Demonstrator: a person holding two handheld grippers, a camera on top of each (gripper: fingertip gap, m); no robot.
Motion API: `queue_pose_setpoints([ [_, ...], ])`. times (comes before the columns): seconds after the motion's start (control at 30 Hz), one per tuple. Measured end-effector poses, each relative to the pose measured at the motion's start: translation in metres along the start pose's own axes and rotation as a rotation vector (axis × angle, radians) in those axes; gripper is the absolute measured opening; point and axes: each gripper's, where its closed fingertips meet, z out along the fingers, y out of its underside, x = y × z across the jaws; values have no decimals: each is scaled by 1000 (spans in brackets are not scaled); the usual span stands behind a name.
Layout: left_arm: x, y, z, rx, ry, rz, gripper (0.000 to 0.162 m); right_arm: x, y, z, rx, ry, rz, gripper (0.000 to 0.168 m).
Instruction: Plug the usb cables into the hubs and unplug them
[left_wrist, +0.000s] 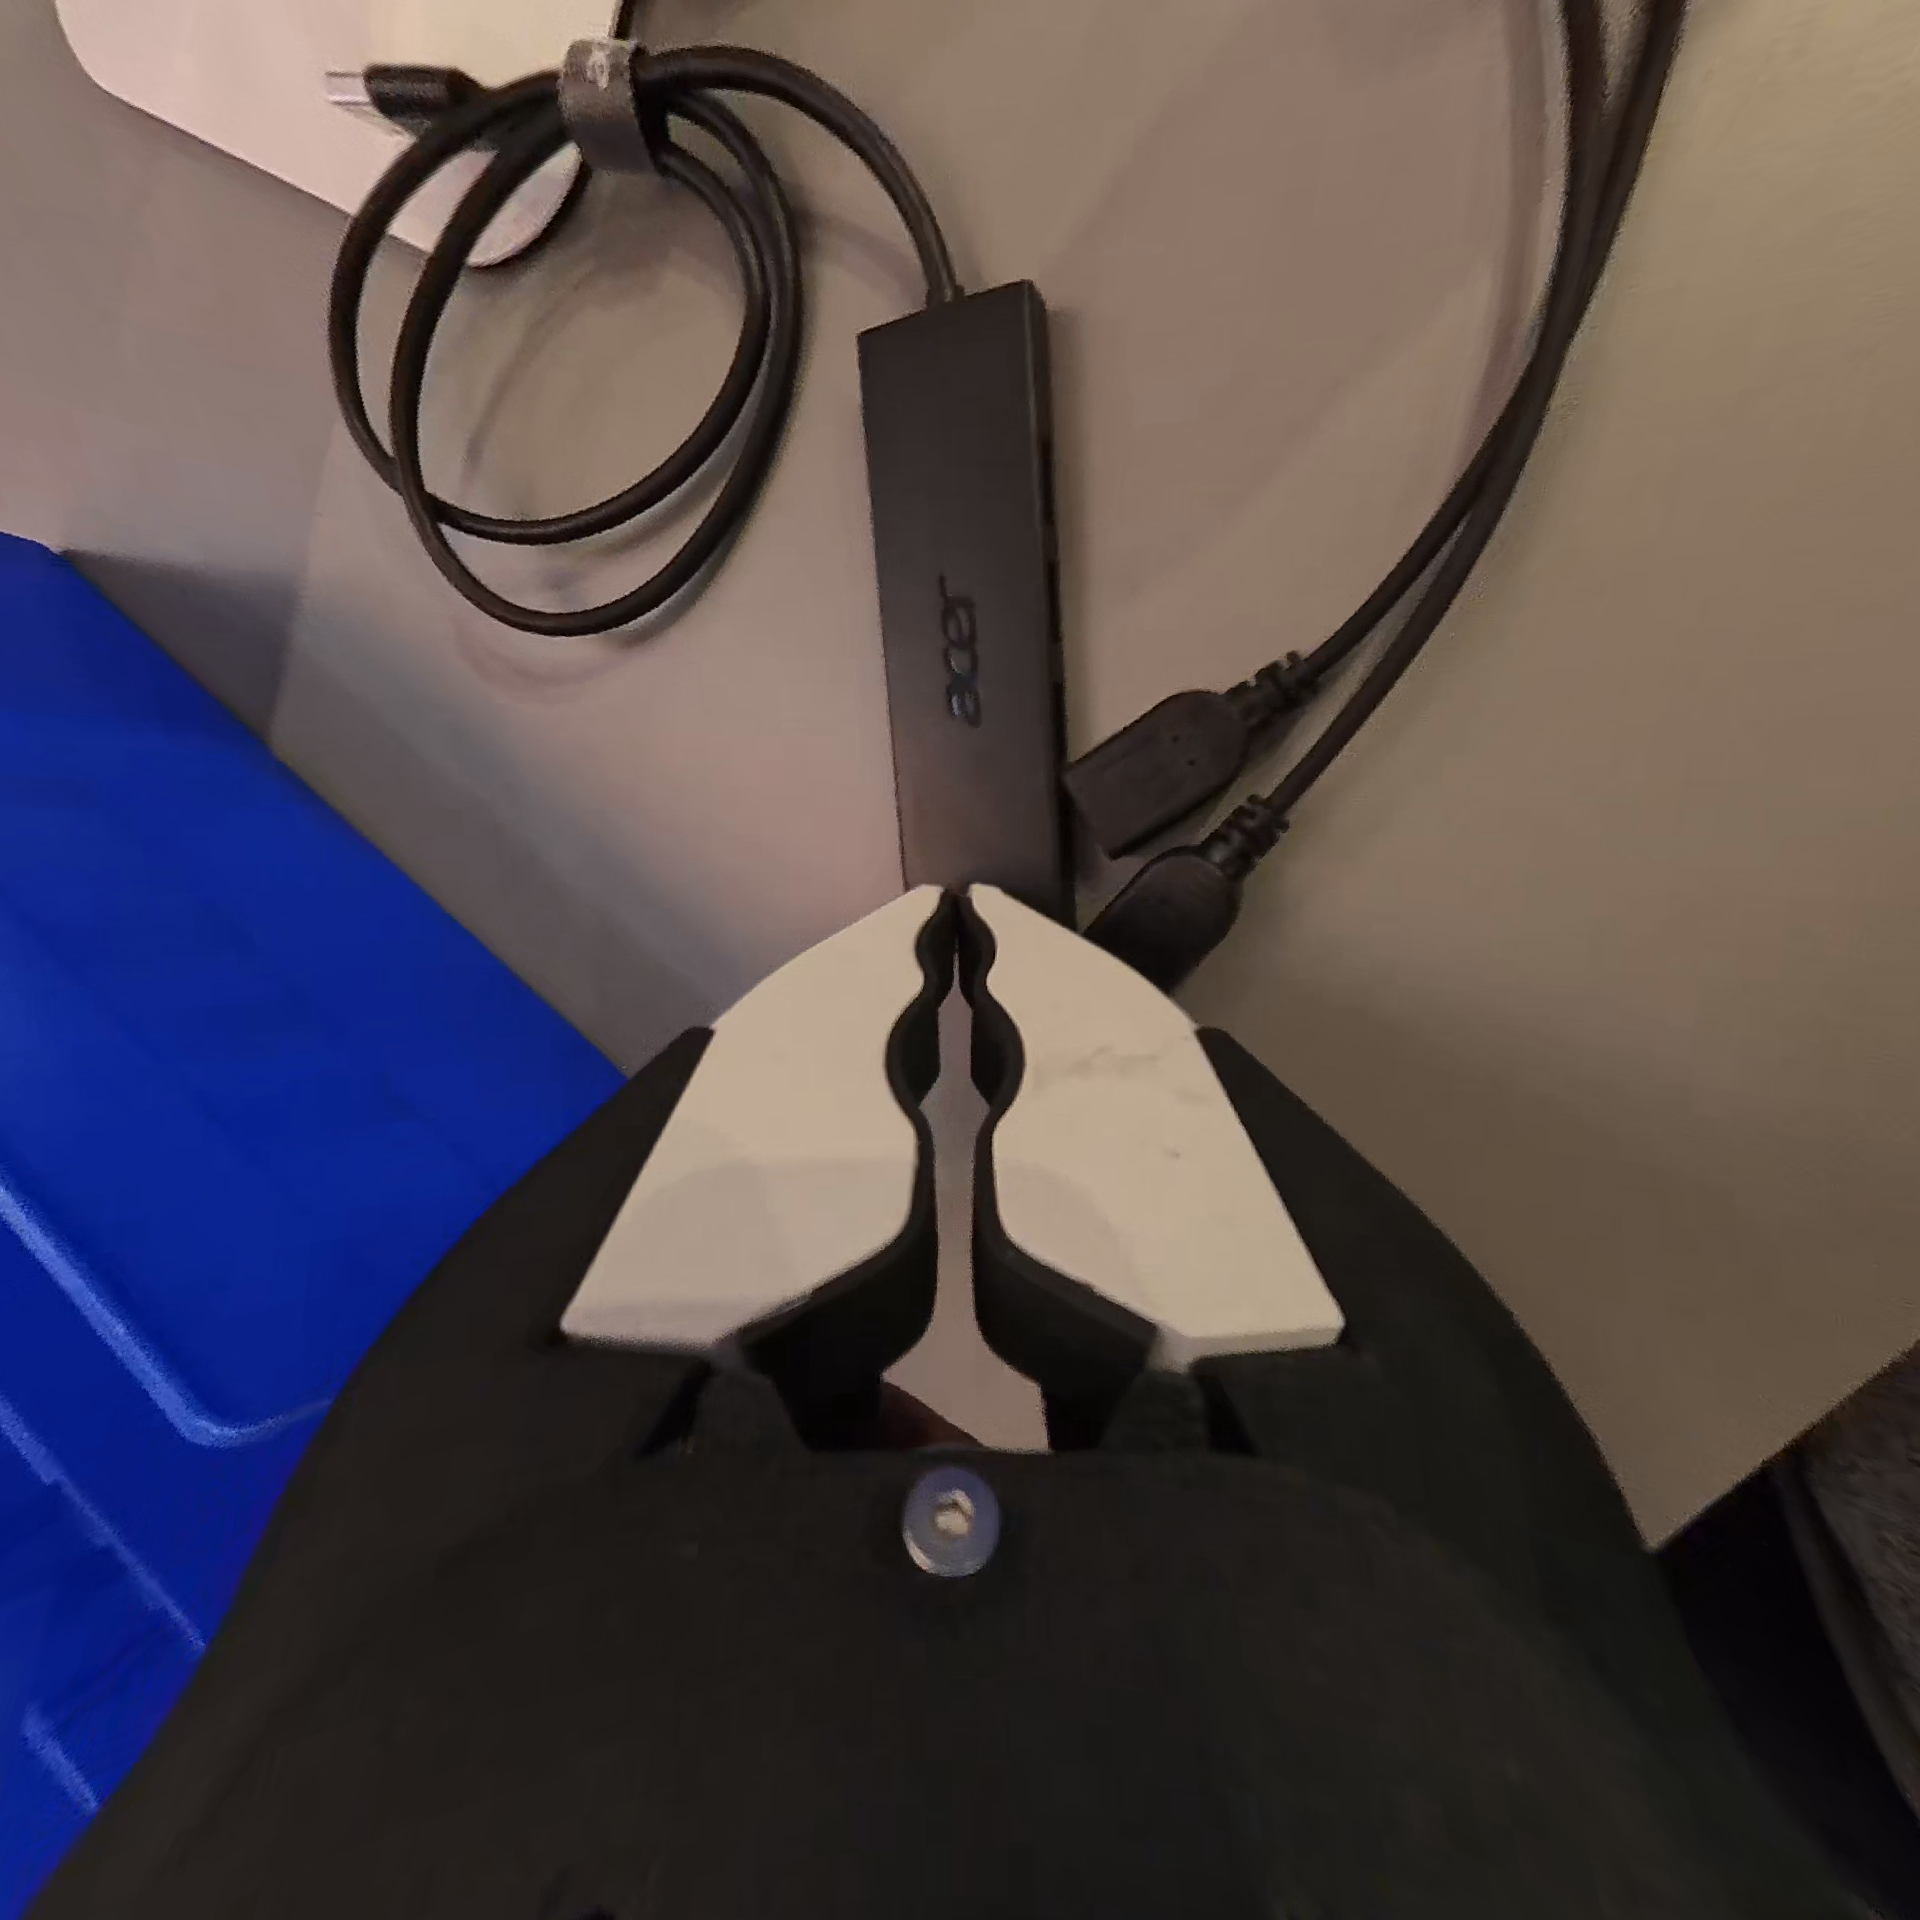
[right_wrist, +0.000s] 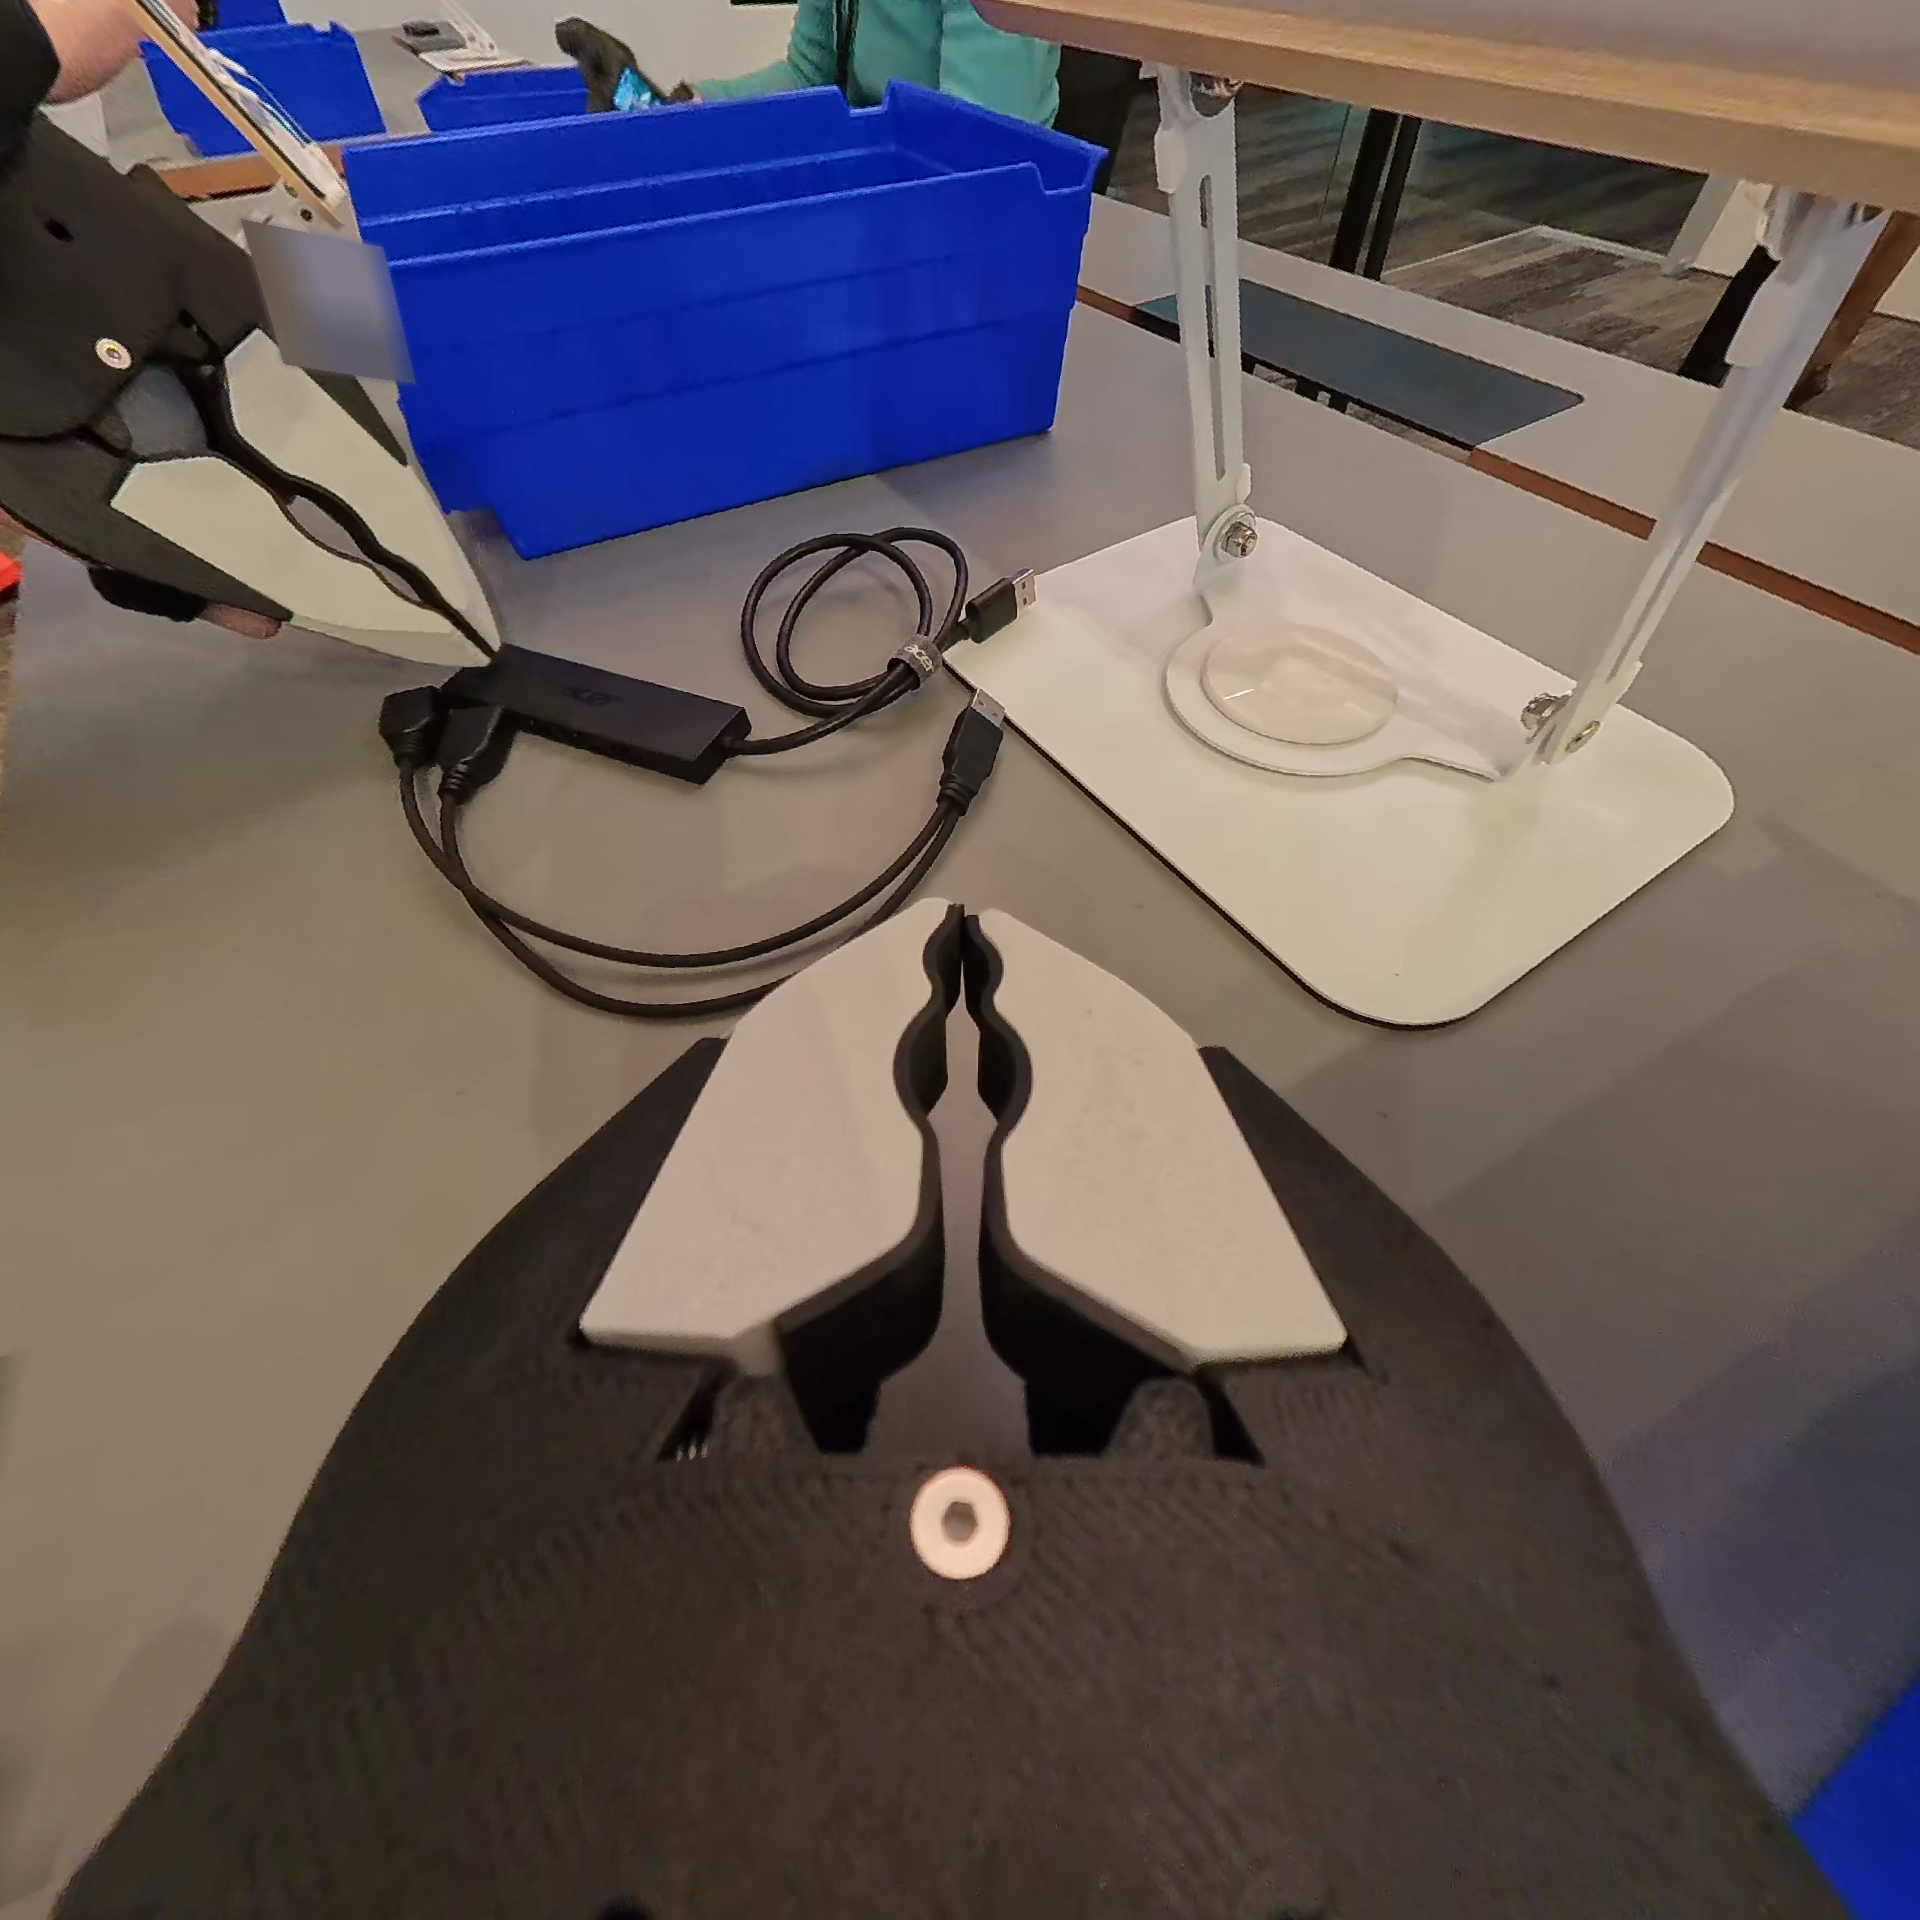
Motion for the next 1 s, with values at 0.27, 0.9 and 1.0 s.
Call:
queue_pose_setpoints([
  [0.27,21,-8,-3,54,56,-16,0,-4,1,2,-10,-12,-18,0],
  [0.9,4,-72,39,75,268,-57,32,-8,-8,-2,36,-40,-7,0],
  [1.0,6,-75,37,159,301,-99,32,-14,-11,-3,60,-98,32,0],
])
